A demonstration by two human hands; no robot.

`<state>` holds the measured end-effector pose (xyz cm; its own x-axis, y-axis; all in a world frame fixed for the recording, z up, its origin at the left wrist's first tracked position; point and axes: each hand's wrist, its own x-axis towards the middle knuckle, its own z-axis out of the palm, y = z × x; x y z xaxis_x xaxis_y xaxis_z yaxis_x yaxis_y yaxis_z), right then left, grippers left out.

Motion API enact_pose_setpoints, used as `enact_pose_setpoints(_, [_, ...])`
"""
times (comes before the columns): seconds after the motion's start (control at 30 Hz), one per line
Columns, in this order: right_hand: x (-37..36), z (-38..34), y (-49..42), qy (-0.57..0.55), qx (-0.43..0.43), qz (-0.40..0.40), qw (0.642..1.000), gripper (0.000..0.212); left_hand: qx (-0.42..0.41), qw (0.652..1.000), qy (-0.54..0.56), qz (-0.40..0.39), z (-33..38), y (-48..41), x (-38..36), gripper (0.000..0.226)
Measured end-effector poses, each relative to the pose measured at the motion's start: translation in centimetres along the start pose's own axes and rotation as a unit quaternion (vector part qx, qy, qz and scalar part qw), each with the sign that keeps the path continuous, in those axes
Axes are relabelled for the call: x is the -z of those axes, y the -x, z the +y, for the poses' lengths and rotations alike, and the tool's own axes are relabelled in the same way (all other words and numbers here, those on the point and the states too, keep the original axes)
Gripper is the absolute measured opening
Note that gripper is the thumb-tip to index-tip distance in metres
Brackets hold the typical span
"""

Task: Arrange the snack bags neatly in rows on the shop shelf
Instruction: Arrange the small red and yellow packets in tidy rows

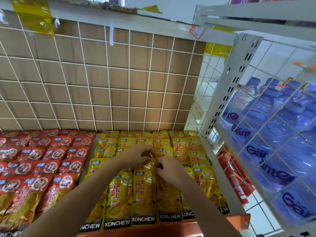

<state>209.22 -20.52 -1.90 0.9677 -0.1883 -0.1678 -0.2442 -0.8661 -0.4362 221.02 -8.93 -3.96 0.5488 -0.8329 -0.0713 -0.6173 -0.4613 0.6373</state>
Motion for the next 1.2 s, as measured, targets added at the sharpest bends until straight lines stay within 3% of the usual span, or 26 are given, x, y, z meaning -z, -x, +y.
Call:
enact_pose_setpoints(0.33, [0.2,-0.1,-0.3,0.012,0.003,-0.005,1.000,0.018,-0.004,0.999,-0.008,0.035,0.6,0.6,0.0,0.015])
enact_pose_setpoints(0.47, [0.2,0.5,0.5,0.003,0.021,0.059,0.998,0.018,-0.012,0.995,-0.064,0.077,0.9,2.3,-0.2,0.024])
enact_pose_setpoints(0.67, [0.4,3.6,2.5,-0.011,0.010,0.203,0.979,0.008,0.006,0.990,-0.136,0.043,1.7,5.2,-2.0,0.055])
enact_pose_setpoints(0.8, [-0.1,5.9,3.3,-0.001,0.040,0.266,0.963,0.010,-0.004,0.975,-0.223,0.021,2.6,6.1,-3.7,0.109])
enact_pose_setpoints(0.97, [-1.2,7.6,3.9,0.037,0.056,0.278,0.958,0.025,0.027,0.956,-0.289,0.042,2.9,5.8,-5.6,0.095])
enact_pose_setpoints(1.07, [-1.8,8.0,4.4,0.038,0.046,0.282,0.958,0.021,0.057,0.956,-0.286,0.014,2.6,5.8,-6.3,0.073])
enact_pose_setpoints(1.2, [-2.0,7.8,4.8,0.049,0.033,0.289,0.956,0.025,0.051,0.958,-0.280,-0.017,2.7,6.0,-6.4,0.067])
